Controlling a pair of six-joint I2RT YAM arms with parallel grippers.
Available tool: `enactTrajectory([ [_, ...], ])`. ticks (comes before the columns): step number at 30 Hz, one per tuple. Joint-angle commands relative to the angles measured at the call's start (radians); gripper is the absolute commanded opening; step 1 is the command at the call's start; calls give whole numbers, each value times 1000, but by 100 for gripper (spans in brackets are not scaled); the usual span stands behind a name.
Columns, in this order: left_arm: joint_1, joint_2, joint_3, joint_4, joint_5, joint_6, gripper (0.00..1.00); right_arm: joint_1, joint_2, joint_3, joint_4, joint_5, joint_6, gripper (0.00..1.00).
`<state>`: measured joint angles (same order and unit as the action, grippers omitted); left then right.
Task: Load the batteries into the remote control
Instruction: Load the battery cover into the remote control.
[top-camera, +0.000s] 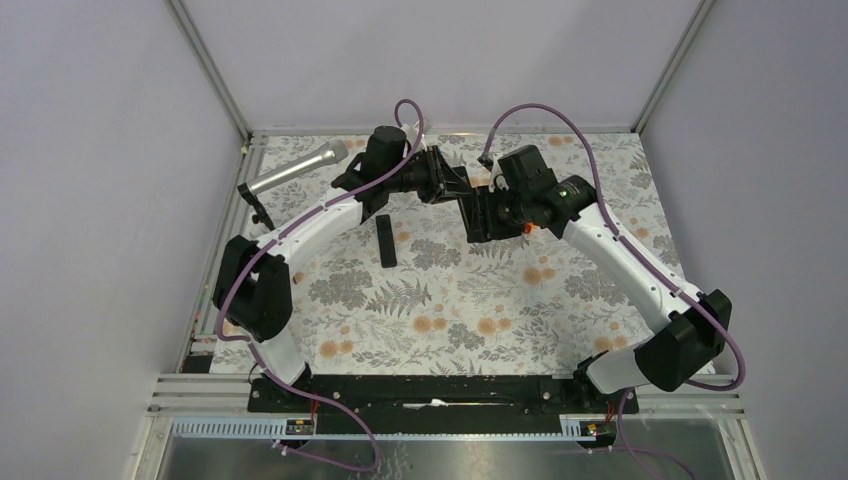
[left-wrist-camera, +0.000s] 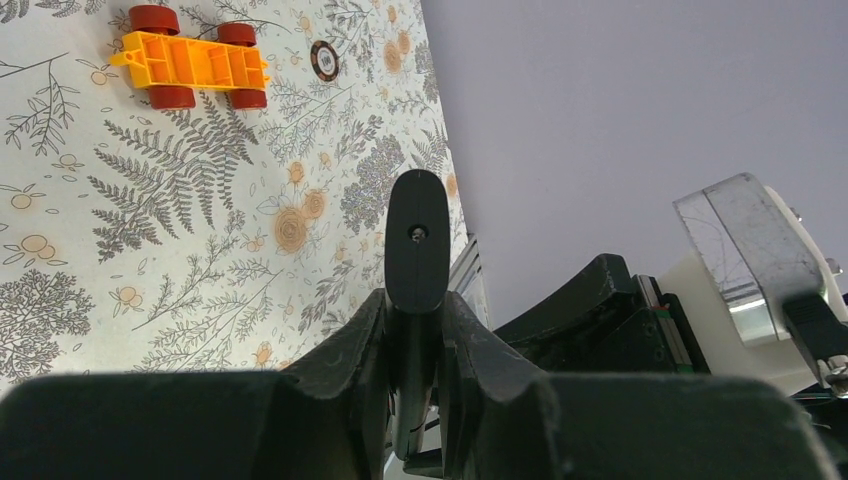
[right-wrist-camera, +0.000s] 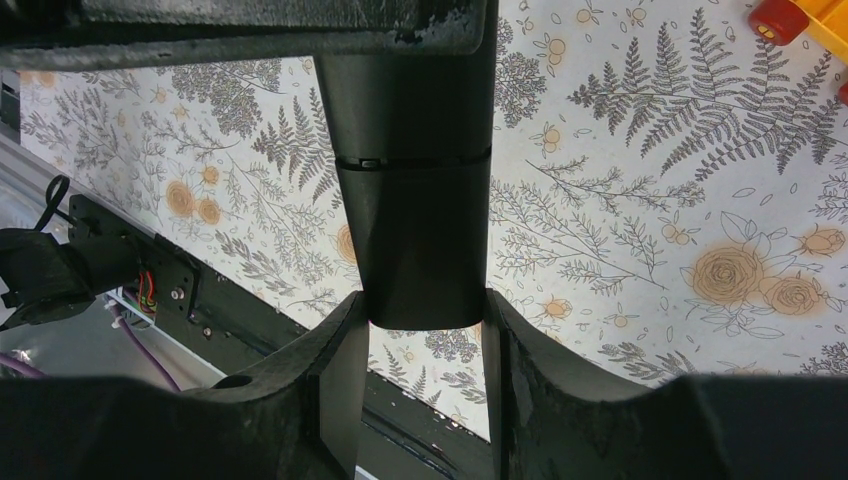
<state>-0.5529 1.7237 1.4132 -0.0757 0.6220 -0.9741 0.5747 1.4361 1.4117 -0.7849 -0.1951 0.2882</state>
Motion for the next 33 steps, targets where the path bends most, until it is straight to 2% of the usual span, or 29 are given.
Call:
enactTrajectory([
  [1, -22, -55, 16, 71, 62, -64, 0, 1, 25, 44, 7, 37, 13, 32],
  [12, -22, -54, -11, 72, 57, -149, 0, 2, 58, 66, 12, 48, 36, 36],
  [18, -22, -53, -17, 103, 78, -156, 0, 2, 63, 63, 19, 49, 34, 38],
  [25, -22, -59, -31, 107, 86, -169, 0, 2, 74, 66, 24, 63, 44, 46],
  [33, -22, -61, -40, 120, 94, -157, 0, 1, 93, 87, 25, 41, 29, 47],
])
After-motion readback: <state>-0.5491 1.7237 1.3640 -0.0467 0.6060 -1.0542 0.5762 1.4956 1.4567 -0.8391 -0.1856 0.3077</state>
